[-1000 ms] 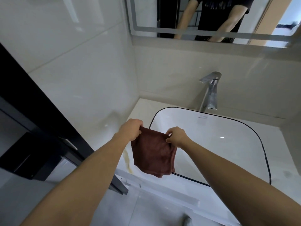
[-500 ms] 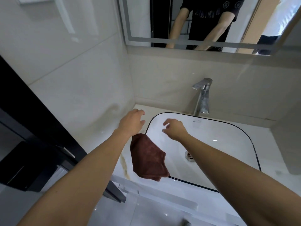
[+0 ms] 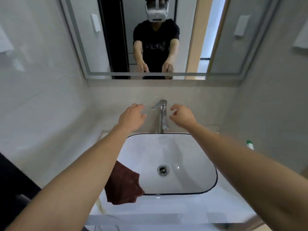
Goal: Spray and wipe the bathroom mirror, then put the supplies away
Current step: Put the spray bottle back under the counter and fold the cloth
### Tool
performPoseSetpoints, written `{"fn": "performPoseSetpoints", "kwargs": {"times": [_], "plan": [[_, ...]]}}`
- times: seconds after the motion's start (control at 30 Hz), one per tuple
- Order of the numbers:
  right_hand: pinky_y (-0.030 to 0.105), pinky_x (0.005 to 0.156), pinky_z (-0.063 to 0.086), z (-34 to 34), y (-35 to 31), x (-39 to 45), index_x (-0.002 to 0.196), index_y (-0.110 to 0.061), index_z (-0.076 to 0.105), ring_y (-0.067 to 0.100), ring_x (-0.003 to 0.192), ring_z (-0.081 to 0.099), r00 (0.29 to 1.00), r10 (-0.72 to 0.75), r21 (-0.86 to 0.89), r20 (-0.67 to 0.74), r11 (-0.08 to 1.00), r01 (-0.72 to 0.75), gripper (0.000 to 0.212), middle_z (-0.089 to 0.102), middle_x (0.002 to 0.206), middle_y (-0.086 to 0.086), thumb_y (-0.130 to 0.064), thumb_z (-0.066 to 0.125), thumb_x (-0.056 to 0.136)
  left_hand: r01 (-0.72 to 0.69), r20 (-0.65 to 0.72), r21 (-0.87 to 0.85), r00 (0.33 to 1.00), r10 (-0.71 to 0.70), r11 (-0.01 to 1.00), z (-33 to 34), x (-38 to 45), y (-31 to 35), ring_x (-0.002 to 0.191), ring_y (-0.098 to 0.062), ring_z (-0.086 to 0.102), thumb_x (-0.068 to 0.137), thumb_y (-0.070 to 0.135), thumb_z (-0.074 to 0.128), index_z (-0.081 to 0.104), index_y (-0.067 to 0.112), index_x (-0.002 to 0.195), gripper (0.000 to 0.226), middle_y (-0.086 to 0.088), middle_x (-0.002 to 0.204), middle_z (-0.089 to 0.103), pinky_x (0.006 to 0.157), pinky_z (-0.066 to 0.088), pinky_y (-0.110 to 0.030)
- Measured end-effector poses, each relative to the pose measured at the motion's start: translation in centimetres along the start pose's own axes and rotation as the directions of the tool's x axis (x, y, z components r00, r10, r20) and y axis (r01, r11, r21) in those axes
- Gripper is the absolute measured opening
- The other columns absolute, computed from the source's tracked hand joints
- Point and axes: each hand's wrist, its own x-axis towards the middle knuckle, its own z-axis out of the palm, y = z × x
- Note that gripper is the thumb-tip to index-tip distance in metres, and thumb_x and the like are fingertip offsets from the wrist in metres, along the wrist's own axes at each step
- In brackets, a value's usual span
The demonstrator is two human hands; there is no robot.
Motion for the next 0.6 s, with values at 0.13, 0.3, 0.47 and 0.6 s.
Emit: {"fn": "performPoseSetpoints", "kwargs": {"times": [0.13, 0.3, 0.47, 0.6], "plan": [[0.033, 0.095, 0.049, -5.5, 5.0, -2.7, 0.129, -0.017, 0.061, 0.031, 0.116, 0.06, 0.986, 0.126, -0.02, -0.112, 0.991, -0.129, 0.039, 0.069, 0.119, 0.011, -0.018, 0.063, 0.09, -0.124, 0.028, -0.127, 0.991, 0.129, 0.984, 2.8, 1.9, 7.0, 0.119, -0.034, 0.055, 0.095, 0.026, 0.059, 0.059, 0.013, 0.128, 0.035, -0.013, 0.129, 0.058, 0.096, 0.046, -0.04], [0.033, 0.096, 0.049, -11.4, 11.4, -6.2, 0.13, -0.018, 0.062, 0.031, 0.116, 0.061, 0.939, 0.263, -0.01, -0.222, 0.962, -0.271, 0.04, 0.069, 0.119, 0.011, -0.018, 0.063, 0.09, -0.207, 0.092, -0.259, 0.967, 0.237, 0.944, 6.1, 2.4, 15.7, 0.127, -0.036, 0.051, 0.096, 0.019, 0.059, 0.055, 0.01, 0.136, 0.041, -0.017, 0.138, 0.054, 0.106, 0.039, -0.037], [0.03, 0.092, 0.047, -14.9, 17.0, -8.6, 0.132, -0.016, 0.06, 0.029, 0.114, 0.062, 0.884, 0.363, 0.056, -0.296, 0.93, -0.363, 0.04, 0.07, 0.113, 0.01, -0.016, 0.062, 0.092, -0.253, 0.141, -0.287, 0.943, 0.302, 0.924, 8.6, 2.6, 21.5, 0.125, -0.034, 0.053, 0.096, 0.022, 0.058, 0.055, 0.013, 0.136, 0.042, -0.016, 0.138, 0.055, 0.104, 0.041, -0.037], [0.03, 0.092, 0.046, -15.5, 20.2, -9.7, 0.129, -0.014, 0.061, 0.029, 0.111, 0.063, 0.854, 0.404, 0.103, -0.328, 0.914, -0.393, 0.038, 0.07, 0.113, 0.011, -0.015, 0.063, 0.091, -0.268, 0.179, -0.294, 0.927, 0.328, 0.918, 10.5, 2.7, 24.6, 0.125, -0.034, 0.054, 0.096, 0.024, 0.058, 0.055, 0.012, 0.134, 0.04, -0.016, 0.137, 0.056, 0.103, 0.042, -0.036]]}}
